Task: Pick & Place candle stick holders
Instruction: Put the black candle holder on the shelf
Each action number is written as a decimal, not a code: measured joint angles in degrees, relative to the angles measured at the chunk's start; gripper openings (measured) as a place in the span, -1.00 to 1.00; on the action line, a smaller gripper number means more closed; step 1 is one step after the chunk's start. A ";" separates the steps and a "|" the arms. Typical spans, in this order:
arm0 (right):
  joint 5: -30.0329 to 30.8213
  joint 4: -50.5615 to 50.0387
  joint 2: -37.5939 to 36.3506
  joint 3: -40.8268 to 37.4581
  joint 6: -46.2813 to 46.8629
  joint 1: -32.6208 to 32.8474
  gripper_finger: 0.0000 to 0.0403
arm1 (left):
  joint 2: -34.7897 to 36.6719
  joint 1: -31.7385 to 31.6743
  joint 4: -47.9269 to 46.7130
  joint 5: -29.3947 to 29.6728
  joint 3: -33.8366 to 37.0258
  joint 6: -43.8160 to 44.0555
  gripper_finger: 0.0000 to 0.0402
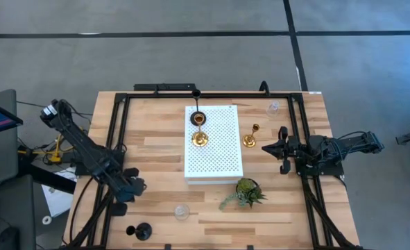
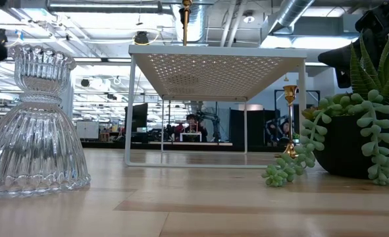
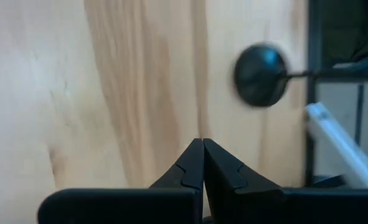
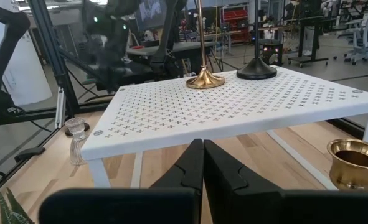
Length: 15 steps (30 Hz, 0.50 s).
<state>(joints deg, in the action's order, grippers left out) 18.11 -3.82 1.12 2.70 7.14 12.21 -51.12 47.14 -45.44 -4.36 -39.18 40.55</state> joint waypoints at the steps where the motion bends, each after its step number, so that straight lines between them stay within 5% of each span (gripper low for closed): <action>1: 0.00 0.01 0.00 0.00 0.00 0.00 -1.00 | 0.52 0.55 1.15 0.24 1.70 0.07 -0.98; 11: 0.36 0.03 0.00 0.00 0.86 0.02 -1.00 | 7.55 7.76 26.54 0.85 17.74 -0.20 -0.98; 15: 1.81 0.09 -0.01 0.00 2.83 0.00 -1.00 | 9.21 12.00 33.83 6.09 22.28 -4.13 -0.98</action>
<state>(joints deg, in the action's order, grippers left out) 19.92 -3.73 1.11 2.70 9.96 12.21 -41.91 59.14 -11.62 1.74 -16.90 36.42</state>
